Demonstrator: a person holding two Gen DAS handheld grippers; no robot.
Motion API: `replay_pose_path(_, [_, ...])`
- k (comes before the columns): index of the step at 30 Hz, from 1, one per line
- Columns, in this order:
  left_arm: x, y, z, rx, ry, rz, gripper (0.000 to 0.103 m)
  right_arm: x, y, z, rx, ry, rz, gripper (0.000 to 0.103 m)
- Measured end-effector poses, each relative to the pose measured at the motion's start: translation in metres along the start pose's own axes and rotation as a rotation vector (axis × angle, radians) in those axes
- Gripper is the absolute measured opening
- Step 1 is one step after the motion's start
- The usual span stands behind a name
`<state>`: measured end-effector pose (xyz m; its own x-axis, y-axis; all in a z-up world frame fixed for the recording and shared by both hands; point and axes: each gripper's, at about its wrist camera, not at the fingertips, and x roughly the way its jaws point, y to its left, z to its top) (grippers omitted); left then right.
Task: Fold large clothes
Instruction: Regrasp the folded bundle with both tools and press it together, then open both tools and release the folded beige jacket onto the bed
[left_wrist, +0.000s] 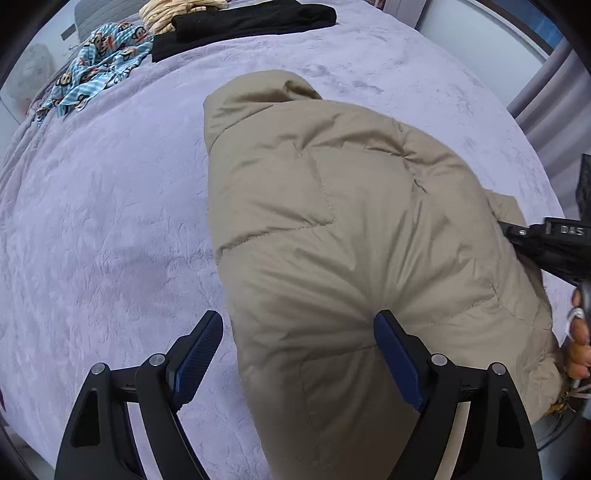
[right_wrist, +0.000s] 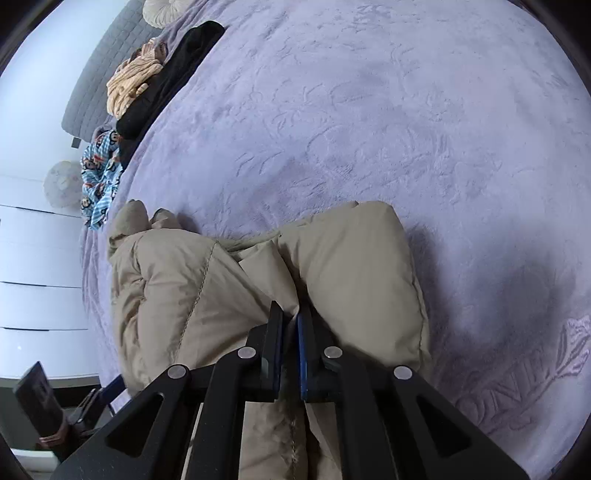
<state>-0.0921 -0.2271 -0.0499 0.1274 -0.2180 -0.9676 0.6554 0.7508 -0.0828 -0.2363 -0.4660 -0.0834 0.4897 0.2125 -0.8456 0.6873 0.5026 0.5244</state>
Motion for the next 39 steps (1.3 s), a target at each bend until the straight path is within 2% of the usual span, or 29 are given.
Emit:
replay_pose_path(3, [0.0,0.007,-0.001,-0.047,0.007,-0.015,0.085,-0.028,0.013,-0.014,-0.058,-0.018,0.003,0.007])
replay_pose_path(7, [-0.003,0.008,0.0,-0.051,0.007,-0.007,0.085,-0.058,0.031,-0.049,-0.149,-0.024,0.004,0.009])
replay_pose_path(13, [-0.012,0.011,-0.005,-0.063,0.007,-0.007,0.085,-0.053,0.035,-0.084,-0.187,0.024,-0.06,0.01])
replay_pose_path(21, [-0.014,0.02,-0.01,-0.061,0.033,-0.056,0.086,-0.051,0.033,-0.086,-0.137,-0.007,-0.095,0.01])
replay_pose_path(22, [-0.015,0.021,-0.01,-0.058,0.029,-0.053,0.089,-0.052,0.034,-0.088,-0.135,-0.014,-0.102,0.011])
replay_pose_path(23, [-0.016,0.023,-0.011,-0.055,0.025,-0.042,0.103,-0.053,0.035,-0.09,-0.132,-0.02,-0.111,0.012])
replay_pose_path(24, [-0.018,0.024,-0.013,-0.054,0.013,-0.032,0.103,-0.054,0.036,-0.092,-0.129,-0.027,-0.123,0.014])
replay_pose_path(27, [-0.021,0.028,-0.017,-0.04,0.014,-0.062,0.103,-0.057,0.038,-0.097,-0.107,-0.048,-0.152,0.021])
replay_pose_path(32, [-0.03,0.04,-0.023,-0.028,-0.008,-0.078,0.103,-0.062,0.04,-0.105,-0.076,-0.076,-0.176,0.027])
replay_pose_path(33, [-0.032,0.042,-0.024,-0.026,-0.012,-0.076,0.103,-0.064,0.04,-0.107,-0.072,-0.083,-0.181,0.03])
replay_pose_path(36, [-0.034,0.049,-0.027,-0.01,-0.017,-0.067,0.103,-0.069,0.044,-0.114,-0.069,-0.104,-0.197,0.051])
replay_pose_path(39, [-0.035,0.052,-0.032,0.011,-0.01,-0.052,0.103,-0.077,0.049,-0.123,-0.083,-0.123,-0.212,0.054])
